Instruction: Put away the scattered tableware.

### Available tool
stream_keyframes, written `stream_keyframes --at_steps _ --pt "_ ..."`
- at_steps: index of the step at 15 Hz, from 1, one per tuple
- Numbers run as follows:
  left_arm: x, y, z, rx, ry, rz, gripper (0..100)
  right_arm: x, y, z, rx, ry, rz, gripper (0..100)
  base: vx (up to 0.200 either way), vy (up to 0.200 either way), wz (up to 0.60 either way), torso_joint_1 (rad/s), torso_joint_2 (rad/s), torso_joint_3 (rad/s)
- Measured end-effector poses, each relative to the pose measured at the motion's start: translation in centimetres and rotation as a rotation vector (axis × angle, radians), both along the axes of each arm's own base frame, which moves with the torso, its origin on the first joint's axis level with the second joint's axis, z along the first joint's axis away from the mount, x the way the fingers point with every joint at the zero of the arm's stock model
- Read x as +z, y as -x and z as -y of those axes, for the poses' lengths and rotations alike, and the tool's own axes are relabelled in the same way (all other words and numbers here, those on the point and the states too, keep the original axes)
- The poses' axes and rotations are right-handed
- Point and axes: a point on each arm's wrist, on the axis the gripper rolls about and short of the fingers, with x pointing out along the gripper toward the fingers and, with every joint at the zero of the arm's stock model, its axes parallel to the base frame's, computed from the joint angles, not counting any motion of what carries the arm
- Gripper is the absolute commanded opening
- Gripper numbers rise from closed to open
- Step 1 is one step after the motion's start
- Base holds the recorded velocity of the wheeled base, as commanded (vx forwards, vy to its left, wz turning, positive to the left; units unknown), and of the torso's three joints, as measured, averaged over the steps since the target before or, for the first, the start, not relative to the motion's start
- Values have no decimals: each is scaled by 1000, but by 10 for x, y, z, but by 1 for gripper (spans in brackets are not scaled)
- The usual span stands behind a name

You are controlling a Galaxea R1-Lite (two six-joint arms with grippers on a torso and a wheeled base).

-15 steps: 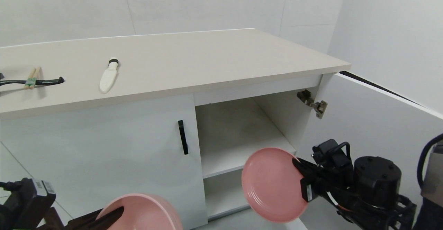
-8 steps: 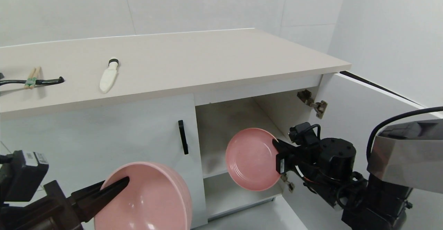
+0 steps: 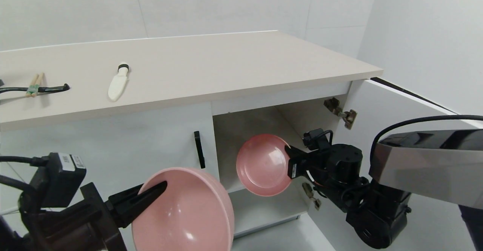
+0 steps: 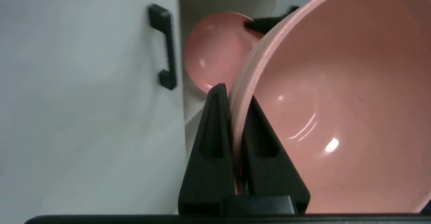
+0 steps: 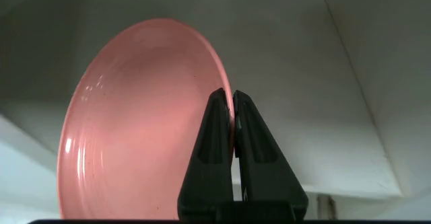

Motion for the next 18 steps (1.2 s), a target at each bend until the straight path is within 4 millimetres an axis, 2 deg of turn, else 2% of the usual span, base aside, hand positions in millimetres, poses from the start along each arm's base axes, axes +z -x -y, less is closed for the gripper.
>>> stream_keyframes --at_steps 1,6,11,18 --pt "-2 1 1 -11 -16 1 0 -4 -5 -1 -2 -8 0 0 200 0 0 2 2 7" --pt "-9 7 -1 -37 -72 28 0 -34 -24 -5 -24 -33 -37 0 0 0 0 0 0 0" --pt "-13 8 -2 -38 -87 23 0 -48 -31 -9 -33 -80 -67 0 0 0 0 0 0 0" --pt "-13 8 -2 -37 -86 23 0 -58 -50 -20 -38 -143 -35 0 0 0 0 0 0 0"
